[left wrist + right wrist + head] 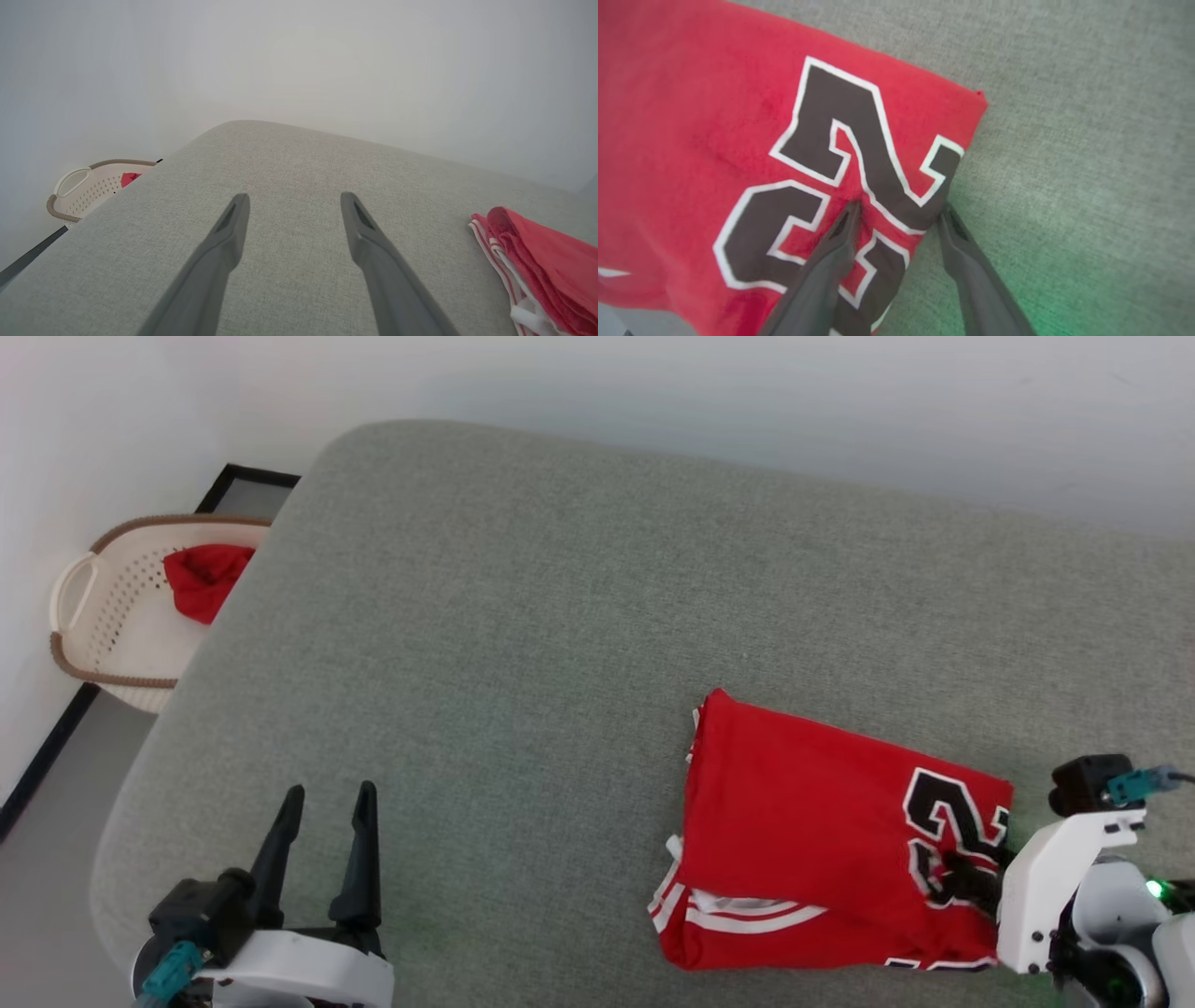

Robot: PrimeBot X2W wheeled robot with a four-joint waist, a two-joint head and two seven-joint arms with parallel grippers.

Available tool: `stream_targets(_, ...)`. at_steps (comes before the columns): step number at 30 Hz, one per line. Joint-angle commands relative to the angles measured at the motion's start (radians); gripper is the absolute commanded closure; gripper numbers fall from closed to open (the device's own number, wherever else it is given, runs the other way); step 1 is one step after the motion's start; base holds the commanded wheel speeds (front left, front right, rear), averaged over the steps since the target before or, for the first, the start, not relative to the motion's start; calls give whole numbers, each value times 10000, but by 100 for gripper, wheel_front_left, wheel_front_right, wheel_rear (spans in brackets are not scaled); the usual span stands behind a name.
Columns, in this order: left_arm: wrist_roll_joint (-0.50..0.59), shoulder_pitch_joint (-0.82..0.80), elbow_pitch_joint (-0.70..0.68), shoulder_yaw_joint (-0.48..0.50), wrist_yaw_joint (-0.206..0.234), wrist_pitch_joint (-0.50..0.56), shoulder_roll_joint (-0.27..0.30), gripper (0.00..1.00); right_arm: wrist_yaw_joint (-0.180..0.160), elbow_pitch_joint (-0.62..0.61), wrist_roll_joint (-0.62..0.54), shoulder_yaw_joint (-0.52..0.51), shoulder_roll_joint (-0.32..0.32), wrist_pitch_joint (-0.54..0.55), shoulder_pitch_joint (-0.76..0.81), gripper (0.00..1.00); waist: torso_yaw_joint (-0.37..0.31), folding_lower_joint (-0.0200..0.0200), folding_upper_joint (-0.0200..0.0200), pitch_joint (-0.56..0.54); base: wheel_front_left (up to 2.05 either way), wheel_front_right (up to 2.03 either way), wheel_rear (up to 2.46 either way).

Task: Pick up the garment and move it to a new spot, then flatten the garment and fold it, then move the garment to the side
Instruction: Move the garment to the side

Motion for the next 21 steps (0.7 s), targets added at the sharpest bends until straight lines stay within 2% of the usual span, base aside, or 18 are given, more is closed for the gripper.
stream_targets(1,-52,-133,13,2,-21,-36,-16,0,-22,468,-113,85,162,289,227,100,91,0,0,104,0,0,0)
stream_targets(11,-71,-146,-17,138,-21,-36,-95,0,-30,242,-181,-424,170,673,-401,100,59,0,0,229,0,0,0)
stream_targets(21,113,-164,-122,145,-11,-36,-48,0,-21,-712,74,-185,-264,1164,-889,100,-326,0,0,59,0,0,0)
